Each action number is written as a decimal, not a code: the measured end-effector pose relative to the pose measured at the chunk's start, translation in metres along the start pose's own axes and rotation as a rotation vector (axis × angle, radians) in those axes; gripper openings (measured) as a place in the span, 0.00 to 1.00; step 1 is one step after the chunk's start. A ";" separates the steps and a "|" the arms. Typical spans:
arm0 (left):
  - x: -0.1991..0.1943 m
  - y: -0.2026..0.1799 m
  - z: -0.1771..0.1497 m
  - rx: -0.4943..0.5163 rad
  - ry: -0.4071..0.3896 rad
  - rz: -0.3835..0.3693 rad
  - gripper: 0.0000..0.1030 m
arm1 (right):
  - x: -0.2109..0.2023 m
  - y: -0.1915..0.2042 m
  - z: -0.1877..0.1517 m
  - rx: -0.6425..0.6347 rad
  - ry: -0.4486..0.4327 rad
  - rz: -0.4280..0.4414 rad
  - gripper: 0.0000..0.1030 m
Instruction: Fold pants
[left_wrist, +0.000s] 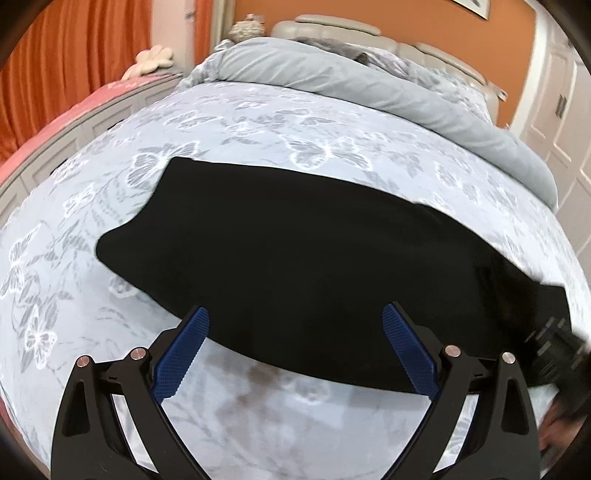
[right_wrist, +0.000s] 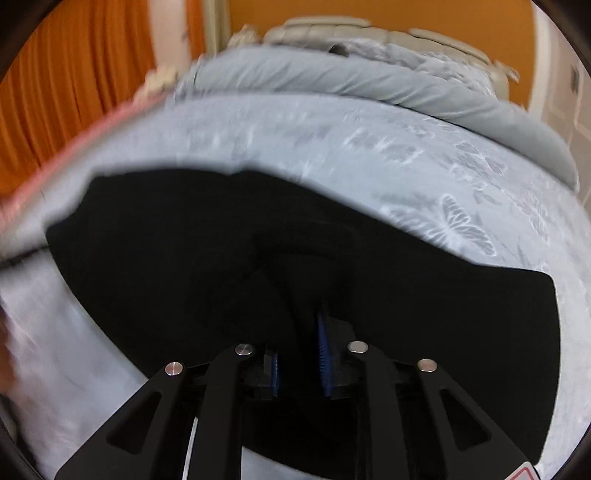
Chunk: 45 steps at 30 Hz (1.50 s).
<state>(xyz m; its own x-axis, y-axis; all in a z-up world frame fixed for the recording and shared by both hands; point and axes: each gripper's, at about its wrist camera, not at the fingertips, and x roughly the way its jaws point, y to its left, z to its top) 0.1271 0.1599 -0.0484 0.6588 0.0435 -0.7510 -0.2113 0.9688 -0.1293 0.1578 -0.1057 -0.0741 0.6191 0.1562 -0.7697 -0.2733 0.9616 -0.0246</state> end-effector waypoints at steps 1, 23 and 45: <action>0.000 0.009 0.003 -0.029 0.001 -0.001 0.91 | 0.000 0.010 -0.003 -0.037 -0.014 -0.033 0.21; -0.009 0.078 0.018 -0.181 -0.004 0.015 0.91 | -0.085 0.007 0.032 0.032 -0.133 0.283 0.49; 0.068 0.166 0.021 -0.673 0.151 -0.207 0.39 | -0.051 -0.020 0.008 0.248 -0.035 0.148 0.65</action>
<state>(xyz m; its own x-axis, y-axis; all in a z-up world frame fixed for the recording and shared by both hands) 0.1519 0.3292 -0.1077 0.6367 -0.2063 -0.7430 -0.5243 0.5907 -0.6133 0.1376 -0.1310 -0.0298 0.6118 0.3020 -0.7311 -0.1767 0.9531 0.2459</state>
